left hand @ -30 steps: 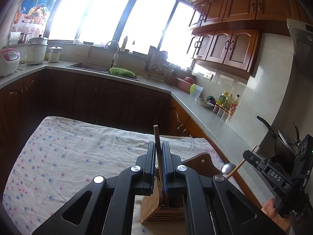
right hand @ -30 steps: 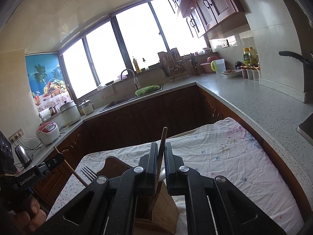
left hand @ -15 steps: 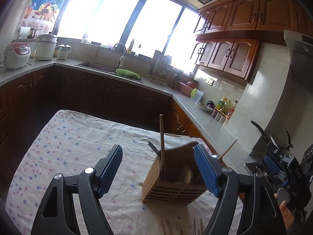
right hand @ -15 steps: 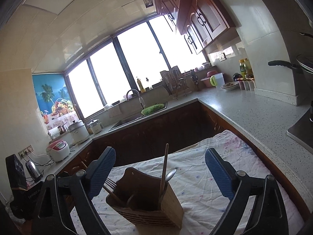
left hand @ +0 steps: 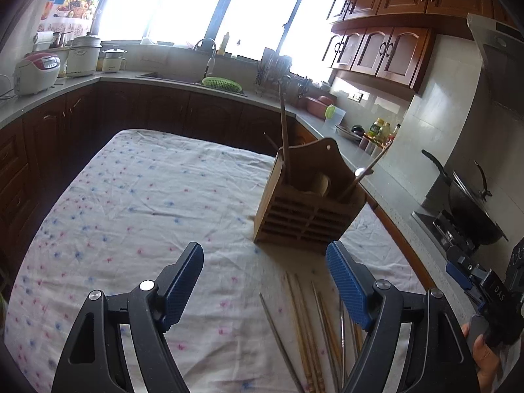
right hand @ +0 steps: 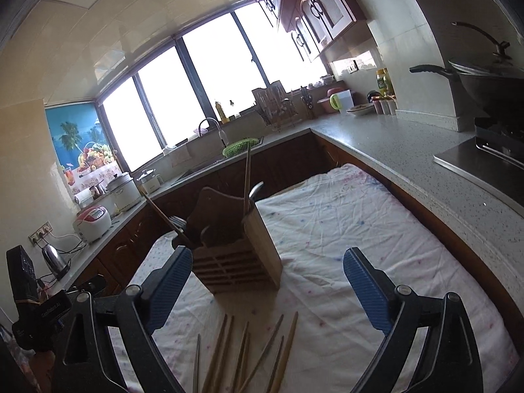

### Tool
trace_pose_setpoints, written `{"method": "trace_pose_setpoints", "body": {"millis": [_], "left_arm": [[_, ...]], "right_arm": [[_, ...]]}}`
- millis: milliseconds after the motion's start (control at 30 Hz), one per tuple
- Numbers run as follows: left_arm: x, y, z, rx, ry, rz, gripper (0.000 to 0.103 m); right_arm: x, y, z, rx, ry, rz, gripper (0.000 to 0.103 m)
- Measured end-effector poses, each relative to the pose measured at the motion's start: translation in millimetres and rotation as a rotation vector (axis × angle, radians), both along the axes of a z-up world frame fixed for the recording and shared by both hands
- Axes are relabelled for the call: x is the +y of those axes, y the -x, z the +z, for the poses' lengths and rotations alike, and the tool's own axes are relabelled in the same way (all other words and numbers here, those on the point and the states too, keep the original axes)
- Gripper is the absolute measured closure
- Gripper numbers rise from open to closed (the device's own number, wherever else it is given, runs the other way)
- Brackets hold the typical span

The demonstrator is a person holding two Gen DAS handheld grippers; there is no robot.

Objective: Organize utensils
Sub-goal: 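Move both tools back over the remaining chopsticks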

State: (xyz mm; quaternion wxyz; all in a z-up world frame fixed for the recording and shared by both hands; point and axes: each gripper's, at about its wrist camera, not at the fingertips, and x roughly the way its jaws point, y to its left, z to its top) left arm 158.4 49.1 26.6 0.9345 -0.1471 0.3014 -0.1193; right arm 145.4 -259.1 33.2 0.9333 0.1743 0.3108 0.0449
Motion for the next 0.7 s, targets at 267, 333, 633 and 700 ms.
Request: {"method": "trace_pose_setpoints", "body": {"millis": [267,333,633,700], "left_arm": [[-4.4,0.1,-19.7,0.127,-0.018,-0.005,0.027],[-8.3,-1.2,-21.2,0.147,-0.026,-0.011,0.027],[-23.4,-15.4,-32.7,0.199,-0.060,-0.047,0.030],[-28.7,-22.0,-36.0,0.214,-0.066,-0.064,0.034]], "right_arm": [[4.6,24.8,-40.9,0.117,0.019,0.020,0.008],[6.2,27.5,-45.8,0.133,0.023,0.025,0.008],[14.2,22.2,-56.8,0.177,0.047,0.050,0.009],[16.6,18.2,-59.4,0.191,0.058,0.058,0.009]]}}
